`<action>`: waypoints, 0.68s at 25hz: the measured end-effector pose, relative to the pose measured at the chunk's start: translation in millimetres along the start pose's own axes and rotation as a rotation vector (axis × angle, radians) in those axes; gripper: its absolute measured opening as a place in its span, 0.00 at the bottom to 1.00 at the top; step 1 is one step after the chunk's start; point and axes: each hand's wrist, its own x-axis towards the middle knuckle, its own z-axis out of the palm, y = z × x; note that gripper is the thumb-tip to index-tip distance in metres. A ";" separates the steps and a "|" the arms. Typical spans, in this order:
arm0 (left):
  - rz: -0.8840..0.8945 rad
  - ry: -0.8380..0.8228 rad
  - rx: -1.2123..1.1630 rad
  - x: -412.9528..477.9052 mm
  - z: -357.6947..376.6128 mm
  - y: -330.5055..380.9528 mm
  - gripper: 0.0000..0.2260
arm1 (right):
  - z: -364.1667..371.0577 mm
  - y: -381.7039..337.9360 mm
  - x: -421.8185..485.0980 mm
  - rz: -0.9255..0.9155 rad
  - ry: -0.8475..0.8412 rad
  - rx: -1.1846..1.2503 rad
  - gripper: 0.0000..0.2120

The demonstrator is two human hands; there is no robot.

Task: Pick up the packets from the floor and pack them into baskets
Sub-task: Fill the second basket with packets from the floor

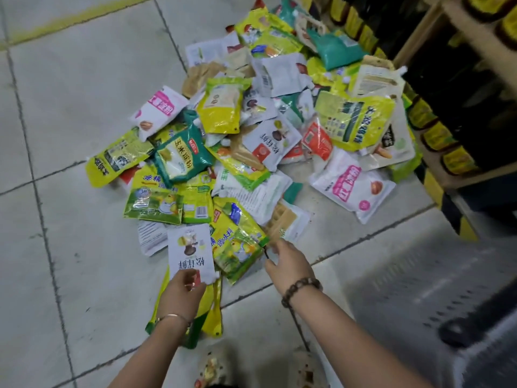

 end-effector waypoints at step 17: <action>-0.111 0.336 0.043 190.5 56.5 -96.3 0.43 | 137.6 14.8 138.5 -0.178 0.204 -0.430 0.26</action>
